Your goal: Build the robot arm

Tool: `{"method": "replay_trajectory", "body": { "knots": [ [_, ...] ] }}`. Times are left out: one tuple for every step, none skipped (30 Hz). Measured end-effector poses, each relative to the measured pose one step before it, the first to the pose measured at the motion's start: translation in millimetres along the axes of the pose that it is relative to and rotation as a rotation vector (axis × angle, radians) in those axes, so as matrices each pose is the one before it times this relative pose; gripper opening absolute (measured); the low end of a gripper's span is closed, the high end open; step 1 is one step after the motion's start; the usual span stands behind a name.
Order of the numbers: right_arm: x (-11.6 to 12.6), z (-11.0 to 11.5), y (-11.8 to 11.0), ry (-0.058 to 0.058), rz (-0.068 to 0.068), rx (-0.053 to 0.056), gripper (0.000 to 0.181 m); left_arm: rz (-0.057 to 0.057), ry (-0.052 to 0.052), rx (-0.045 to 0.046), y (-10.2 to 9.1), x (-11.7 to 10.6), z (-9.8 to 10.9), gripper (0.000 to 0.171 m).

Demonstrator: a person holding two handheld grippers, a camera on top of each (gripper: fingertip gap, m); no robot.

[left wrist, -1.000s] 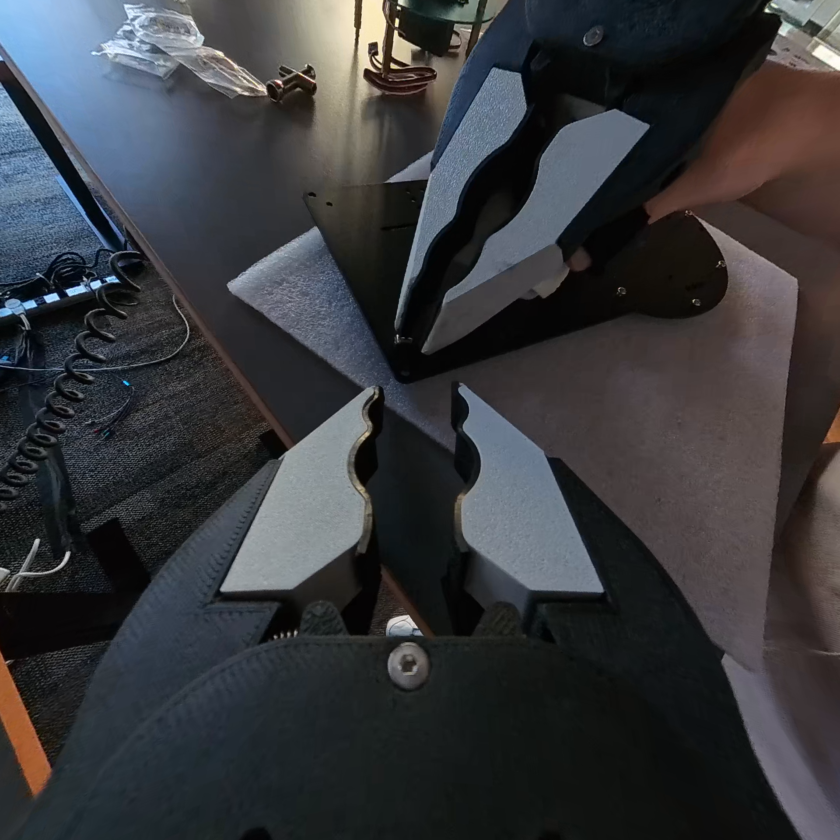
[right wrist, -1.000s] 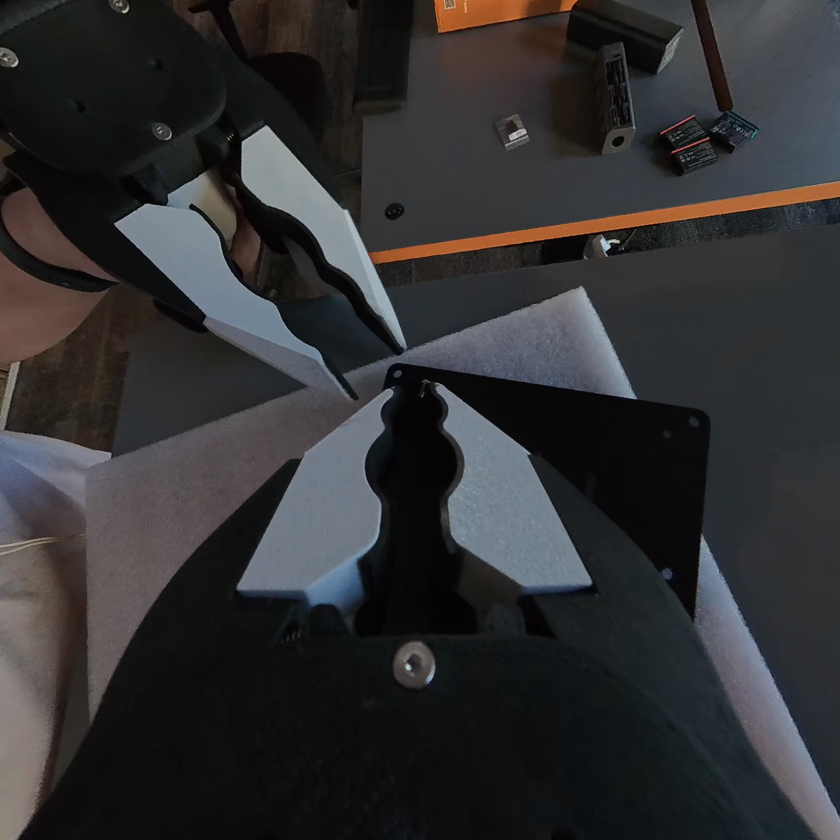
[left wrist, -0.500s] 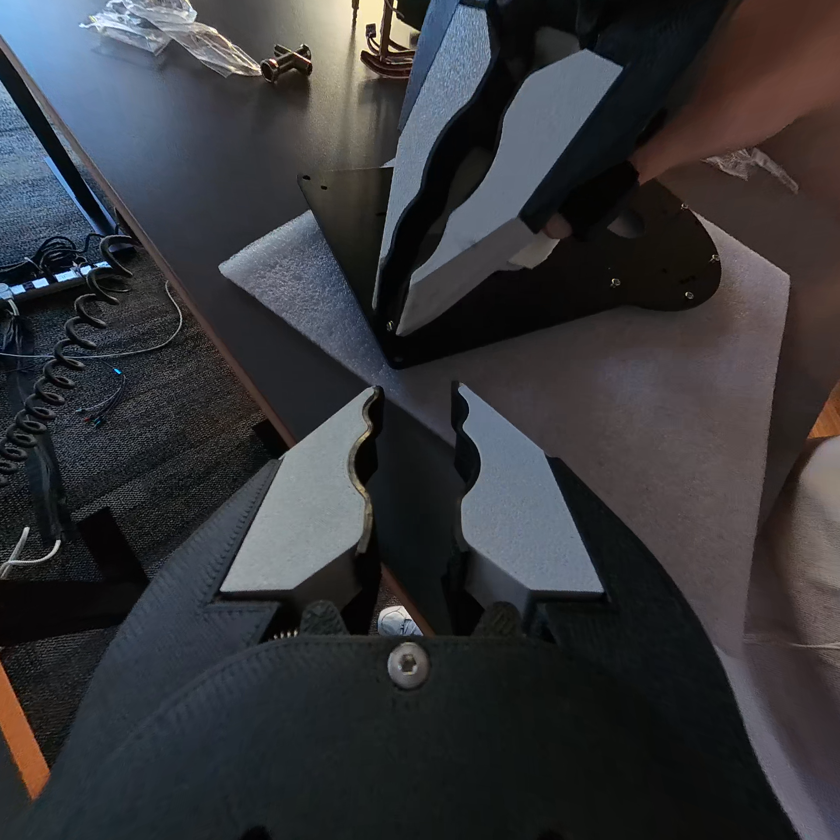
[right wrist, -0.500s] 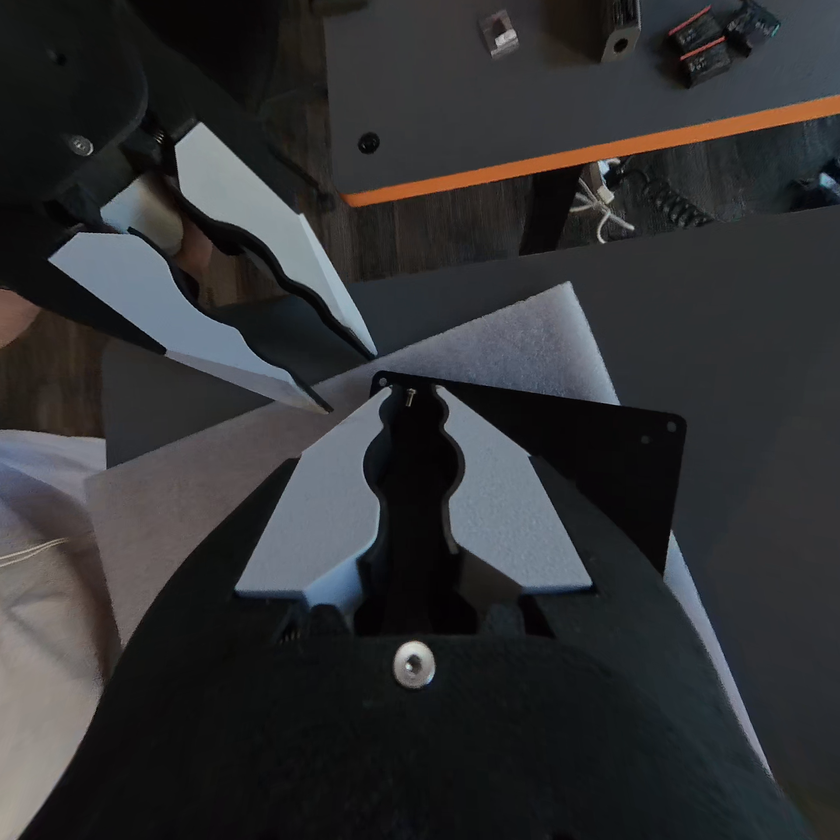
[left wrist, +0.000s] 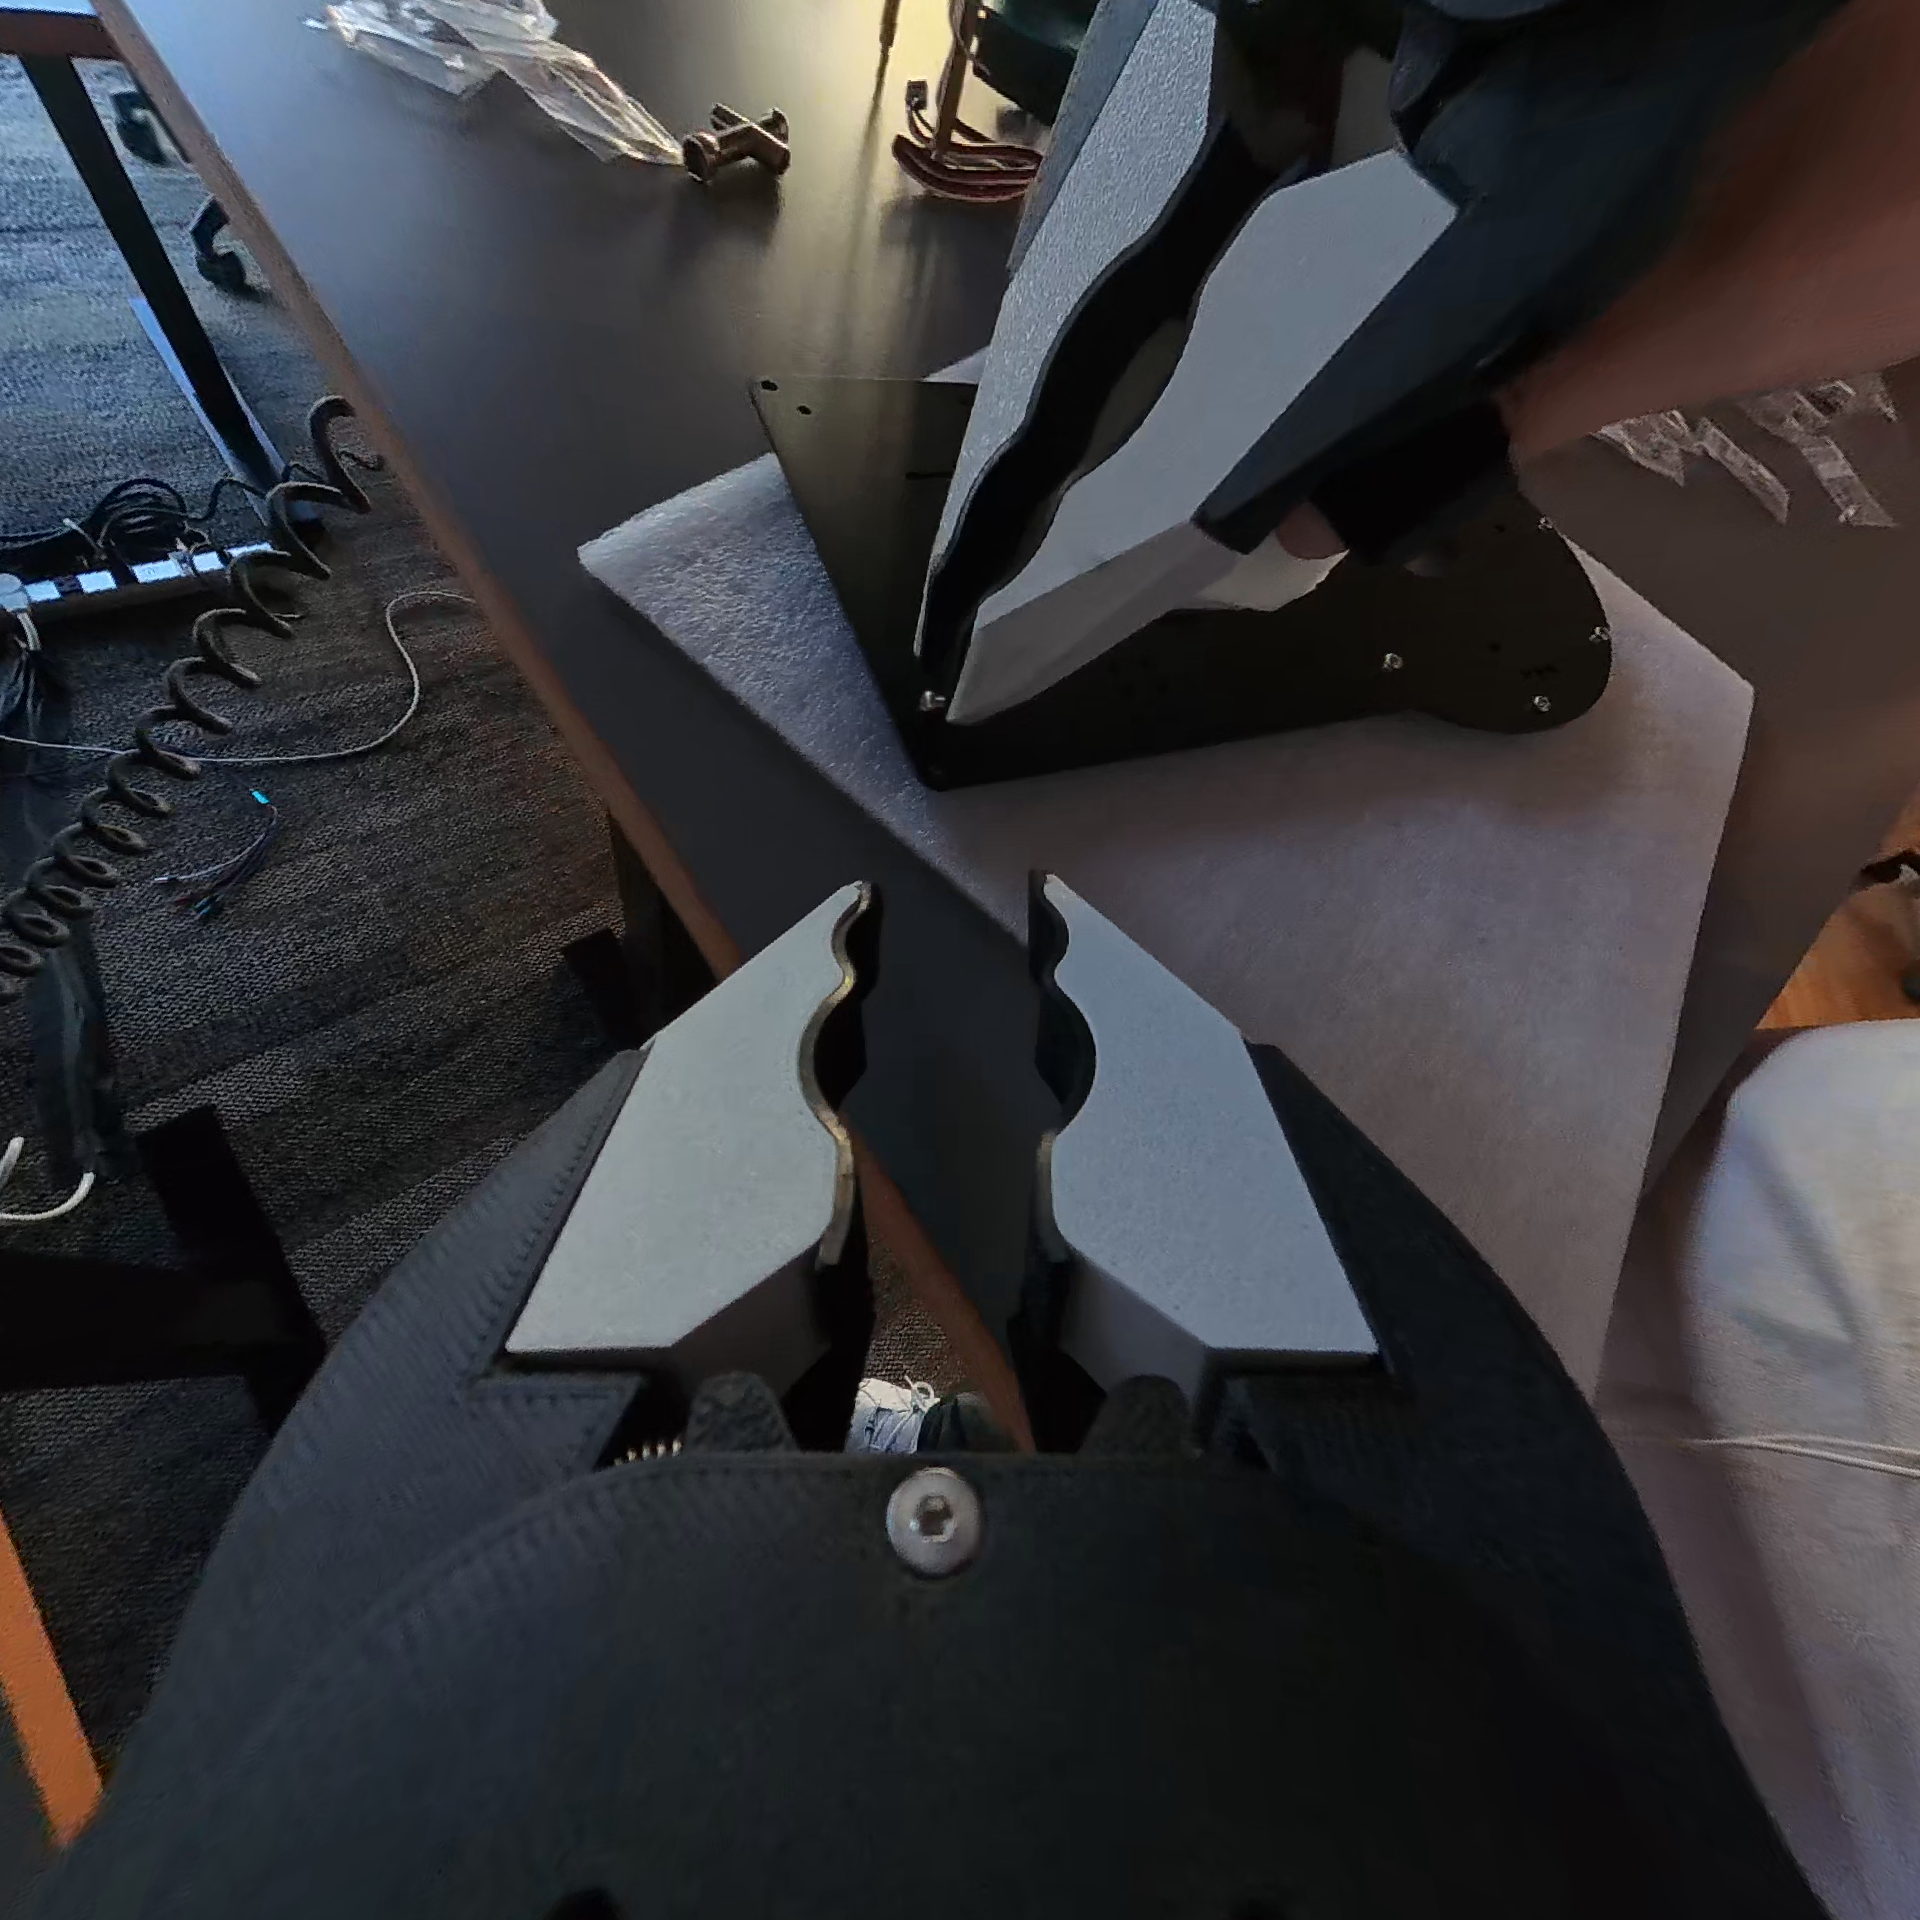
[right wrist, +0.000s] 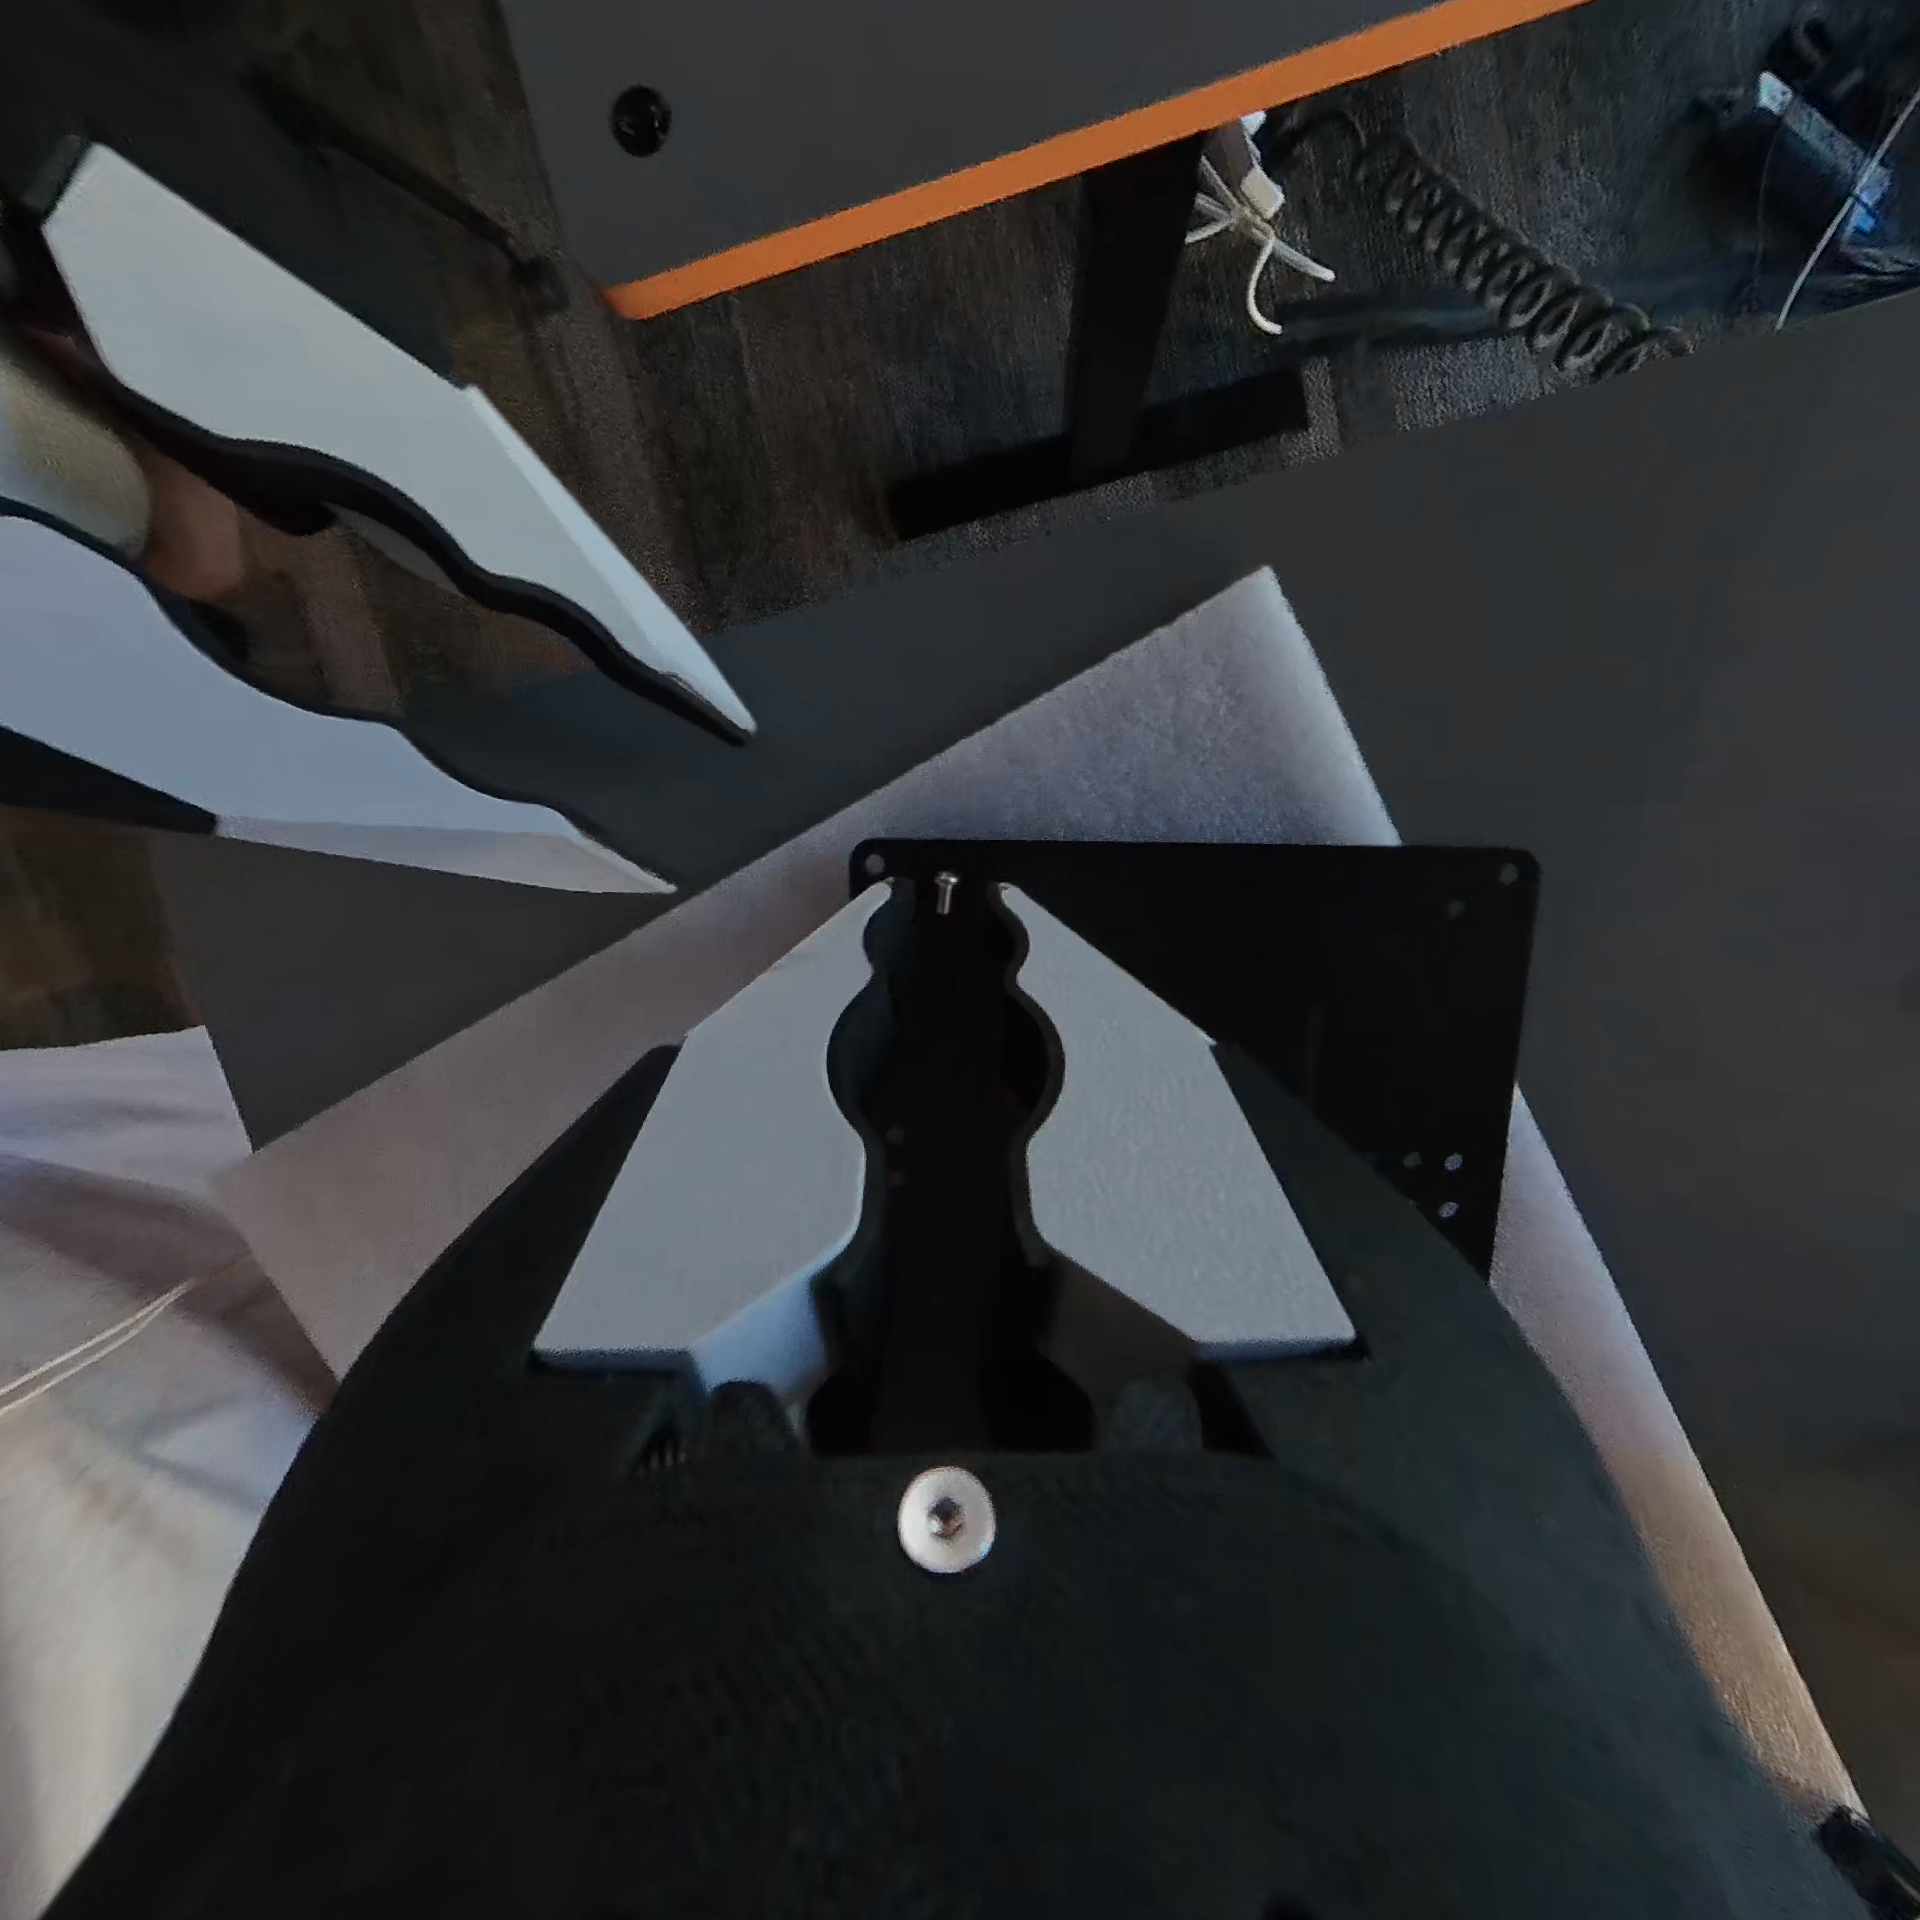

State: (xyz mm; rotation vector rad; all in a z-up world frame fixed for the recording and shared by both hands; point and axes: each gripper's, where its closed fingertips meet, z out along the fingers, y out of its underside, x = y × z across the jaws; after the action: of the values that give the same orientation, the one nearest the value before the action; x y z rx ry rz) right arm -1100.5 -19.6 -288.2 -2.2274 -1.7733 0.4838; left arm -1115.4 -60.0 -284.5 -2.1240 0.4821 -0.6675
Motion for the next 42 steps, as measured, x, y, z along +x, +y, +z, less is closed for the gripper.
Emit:
{"method": "replay_trajectory", "body": {
  "knots": [
    [0.31,0.38,-0.91,0.0024,0.0123,-0.0027,0.012,-0.0021,-0.0030,0.00198,0.09,-1.45,-1.90,0.026],
    [-0.58,0.52,-0.52,-0.0031,0.0124,-0.0052,0.011,-0.0014,-0.0042,0.00153,0.25,-1.40,-1.75,0.026],
    [0.09,0.54,0.23,0.0022,0.0056,-0.0087,0.011,-0.0008,-0.0036,0.00088,0.33,-1.28,-1.73,0.026],
    [0.74,0.65,0.87,0.0093,-0.0019,-0.0116,0.011,-0.0002,-0.0024,0.00101,0.27,-0.86,-1.48,0.026],
    [0.71,0.59,0.39,0.0104,-0.0035,-0.0072,0.011,0.0001,-0.0026,0.00142,0.28,-0.86,-1.34,0.026],
    [-0.49,0.33,-0.10,0.0042,-0.0043,-0.0031,0.010,0.0001,-0.0030,0.00104,0.42,-0.88,-1.08,0.026],
    [0.37,0.19,-0.10,0.0089,-0.0025,-0.0026,0.010,0.0000,-0.0021,0.00024,0.59,-0.62,-0.97,0.026],
    [0.29,0.33,-0.17,0.0075,-0.0057,-0.0024,0.010,0.0000,-0.0010,0.00020,0.61,-0.46,-0.80,0.026],
    [-0.04,0.47,-0.54,0.0042,-0.0036,-0.0003,0.009,-0.0003,-0.0011,0.00030,0.68,-0.40,-0.51,0.026],
    [0.26,0.37,-0.38,0.0044,0.0002,-0.0009,0.008,-0.0008,-0.0008,-0.00020,0.70,-0.39,-0.48,0.025],
    [-0.36,0.32,0.41,0.0014,-0.0026,-0.0059,0.006,-0.0011,0.0004,-0.00098,0.74,-0.09,-0.18,0.026],
    [-0.54,0.19,0.30,0.0007,-0.0037,-0.0040,0.004,-0.0008,0.0006,-0.00096,0.64,0.03,-0.34,0.025],
    [0.27,0.05,-0.12,0.0048,-0.0010,-0.0011,0.004,0.0001,-0.0003,-0.00052,0.53,0.08,-0.31,0.025],
    [0.09,0.11,0.23,0.0025,-0.0009,-0.0019,0.004,0.0007,-0.0006,-0.00011,0.39,0.03,-0.33,0.025],
    [-0.45,-0.03,0.10,-0.0010,-0.0014,-0.0007,0.003,0.0007,-0.0005,0.00064,0.05,0.13,-0.43,0.025],
    [-0.21,0.06,0.09,-0.0016,-0.0002,-0.0004,0.003,0.0003,-0.0007,0.00128,0.03,0.02,-0.56,0.025],
    [0.12,-0.05,0.12,-0.0021,0.0008,0.0011,0.003,-0.0003,-0.0005,0.00148,-0.05,0.03,-0.49,0.025],
    [-0.08,-0.24,0.07,-0.0059,0.0029,0.0029,0.003,-0.0011,-0.0001,0.00190,-0.18,0.01,-0.63,0.025],
    [-0.12,-0.75,-0.87,-0.0115,0.0079,0.0137,0.003,-0.0017,-0.0003,0.00253,0.03,-0.08,-0.73,0.025],
    [-0.40,-1.28,-1.78,-0.0188,0.0148,0.0250,0.003,-0.0021,-0.0011,0.00227,0.10,-0.34,-0.69,0.025],
    [-0.86,-1.61,-2.20,-0.0290,0.0214,0.0350,0.003,-0.0021,-0.0020,0.00182,0.38,-0.47,-0.69,0.025],
    [-1.69,-1.72,-2.12,-0.0419,0.0259,0.0406,0.003,-0.0026,-0.0016,0.00204,0.74,-0.60,-0.65,0.025],
    [-0.66,-1.43,-1.79,-0.0448,0.0329,0.0423,0.003,-0.0041,0.0006,0.00264,0.70,-0.35,-0.38,0.025],
    [-1.14,-1.25,-1.22,-0.0543,0.0351,0.0422,0.003,-0.0058,0.0041,0.00390,0.71,0.11,-0.09,0.025],
    [-1.23,-1.07,-1.10,-0.0585,0.0369,0.0445,0.003,-0.0069,0.0071,0.00546,0.56,0.58,0.06,0.025],
    [1.44,-0.95,-1.07,-0.0454,0.0540,0.0455,0.003,-0.0073,0.0073,0.00632,0.32,0.60,0.29,0.025],
    [-0.48,-0.97,-0.82,-0.0567,0.0567,0.0373,0.003,-0.0067,0.0061,0.00539,0.22,0.62,0.53,0.025],
    [-2.34,-0.98,-0.60,-0.0616,0.0584,0.0307,0.003,-0.0046,0.0052,0.00380,0.29,0.64,0.68,0.025],
    [-1.68,-0.77,-0.35,-0.0489,0.0575,0.0238,0.003,-0.0020,0.0036,0.00360,-0.11,0.50,0.95,0.025],
    [-1.70,-0.59,0.20,-0.0390,0.0482,0.0176,0.002,0.0005,0.0011,0.00396,-0.87,0.26,1.37,0.025],
    [-2.57,-0.15,0.16,-0.0374,0.0421,0.0175,0.003,0.0037,0.0000,0.00558,-1.78,0.56,1.89,0.025],
    [-2.52,0.25,0.25,-0.0331,0.0405,0.0152,0.002,0.0059,0.0012,0.01025,-3.33,1.01,2.42,0.026],
    [-2.39,0.64,0.83,-0.0293,0.0344,0.0095,0.002,0.0048,0.0051,0.01317,-4.35,1.81,3.03,0.026],
    [-2.42,0.62,0.66,-0.0278,0.0313,0.0083,0.002,0.0054,0.0138,0.01186,-4.66,3.65,3.56,0.027],
    [-2.73,0.65,-0.01,-0.0272,0.0275,0.0103,0.002,0.0110,0.0147,0.00996,-4.59,4.32,4.00,0.027],
    [-2.72,0.69,0.01,-0.0248,0.0229,0.0096,0.002,0.0154,-0.0020,0.00815,-4.09,2.09,4.30,0.027],
    [-1.78,0.53,0.24,-0.0163,0.0153,0.0067,0.002,0.0172,-0.0146,0.00759,-3.66,0.54,3.97,0.026],
    [-1.66,0.36,0.49,-0.0123,0.0084,0.0053,0.003,0.0163,-0.0154,0.01051,-3.76,0.37,3.52,0.025],
    [-1.86,0.01,0.34,-0.0121,0.0076,0.0063,0.003,0.0110,-0.0150,0.01389,-3.76,0.18,2.95,0.024],
    [-1.97,-0.14,0.12,-0.0126,0.0068,0.0071,0.002,0.0052,-0.0088,0.01411,-3.39,0.78,2.39,0.022],
    [-2.27,-0.52,0.21,-0.0139,0.0086,0.0066,0.002,0.0015,-0.0021,0.00963,-2.24,1.46,2.14,0.019],
    [-2.13,-0.76,0.07,-0.0125,0.0068,0.0056,0.002,-0.0004,-0.0055,0.00325,-0.83,0.68,1.81,0.017]
  ]
}}
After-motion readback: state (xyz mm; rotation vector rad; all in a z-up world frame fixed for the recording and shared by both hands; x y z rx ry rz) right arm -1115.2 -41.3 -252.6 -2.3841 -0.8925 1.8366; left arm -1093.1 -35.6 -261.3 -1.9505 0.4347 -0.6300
